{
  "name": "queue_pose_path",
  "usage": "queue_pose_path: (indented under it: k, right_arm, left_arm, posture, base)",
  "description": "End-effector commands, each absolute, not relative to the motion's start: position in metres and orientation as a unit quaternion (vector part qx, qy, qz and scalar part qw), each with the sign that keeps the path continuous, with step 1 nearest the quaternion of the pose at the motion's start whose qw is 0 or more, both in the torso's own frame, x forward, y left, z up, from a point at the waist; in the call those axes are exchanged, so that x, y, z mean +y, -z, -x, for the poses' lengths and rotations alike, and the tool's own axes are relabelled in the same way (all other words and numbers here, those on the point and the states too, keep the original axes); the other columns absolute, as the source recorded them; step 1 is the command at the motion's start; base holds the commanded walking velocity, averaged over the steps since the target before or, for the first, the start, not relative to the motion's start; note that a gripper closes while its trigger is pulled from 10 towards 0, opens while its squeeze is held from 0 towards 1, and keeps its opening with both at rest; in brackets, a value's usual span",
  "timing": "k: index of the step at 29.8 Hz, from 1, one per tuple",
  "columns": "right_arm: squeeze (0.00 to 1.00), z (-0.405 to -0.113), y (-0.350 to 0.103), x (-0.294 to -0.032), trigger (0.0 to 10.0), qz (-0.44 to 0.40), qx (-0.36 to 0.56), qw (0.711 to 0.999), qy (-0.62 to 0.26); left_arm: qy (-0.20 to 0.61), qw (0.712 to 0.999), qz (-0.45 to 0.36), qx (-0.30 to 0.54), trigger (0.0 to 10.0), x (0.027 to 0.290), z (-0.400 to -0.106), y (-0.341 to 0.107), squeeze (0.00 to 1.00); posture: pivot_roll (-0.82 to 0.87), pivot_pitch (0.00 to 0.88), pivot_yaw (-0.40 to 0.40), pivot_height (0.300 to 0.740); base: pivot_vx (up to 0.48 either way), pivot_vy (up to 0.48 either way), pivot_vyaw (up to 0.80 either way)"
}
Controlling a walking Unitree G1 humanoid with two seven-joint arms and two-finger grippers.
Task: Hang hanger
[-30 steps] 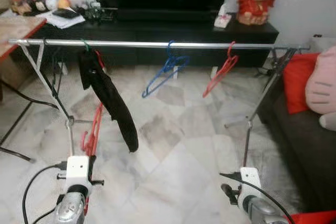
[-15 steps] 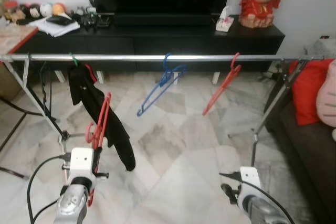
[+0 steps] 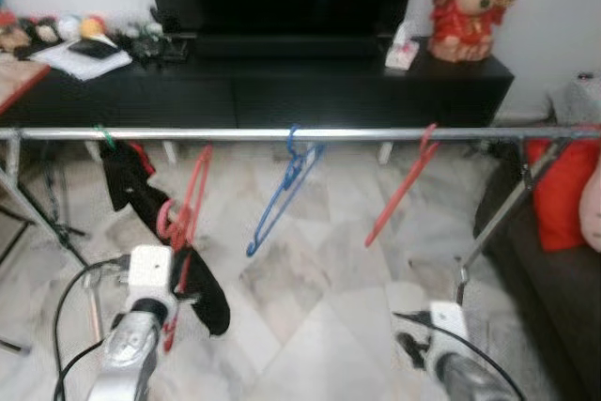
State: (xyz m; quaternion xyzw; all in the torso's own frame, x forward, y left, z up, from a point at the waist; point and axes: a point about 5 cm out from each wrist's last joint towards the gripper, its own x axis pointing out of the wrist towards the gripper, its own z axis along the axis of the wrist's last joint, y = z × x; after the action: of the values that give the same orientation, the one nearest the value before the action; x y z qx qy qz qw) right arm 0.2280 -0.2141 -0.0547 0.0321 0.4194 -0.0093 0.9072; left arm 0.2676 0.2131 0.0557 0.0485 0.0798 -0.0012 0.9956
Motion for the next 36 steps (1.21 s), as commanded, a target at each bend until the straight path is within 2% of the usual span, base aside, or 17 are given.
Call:
queue_pose_path:
  k: [1,8,19,28,36]
  right_arm:
    - [0.0,-0.225,0.055,-0.223,10.0,-0.024,0.424,0.905,0.018]
    - [0.0,-0.225,0.055,-0.223,10.0,-0.021,0.424,0.905,0.015]
    - [0.0,-0.226,0.054,-0.222,10.0,-0.022,0.424,0.905,0.015]
    - [0.0,-0.224,0.055,-0.225,10.0,0.023,0.45,0.893,0.01]
    - [0.0,-0.224,0.055,-0.225,10.0,0.021,0.449,0.893,0.007]
  left_arm:
    - [0.02,0.996,-0.046,0.068,10.0,0.206,-0.272,-0.066,0.0]
    - [0.025,0.996,-0.045,0.075,10.0,0.206,-0.274,-0.071,0.0]
    - [0.008,0.996,-0.048,0.071,10.0,0.208,-0.292,-0.083,0.0]
    - [-0.021,0.992,-0.043,0.113,10.0,0.221,-0.279,-0.062,0.0]
    - [-0.021,0.992,-0.039,0.122,10.0,0.222,-0.273,-0.055,0.0]
  posture:
    - [-0.06,0.0,0.011,0.74]
    - [-0.06,0.0,0.012,0.74]
    - [-0.07,0.0,0.023,0.74]
    - [-0.06,0.0,0.02,0.74]
    - [-0.06,0.001,0.02,0.74]
  base:
    - [0.0,0.0,0.0]
    - [0.0,0.0,0.0]
    - [0.0,0.0,0.0]
    - [0.0,0.0,0.0]
    - [0.0,0.0,0.0]
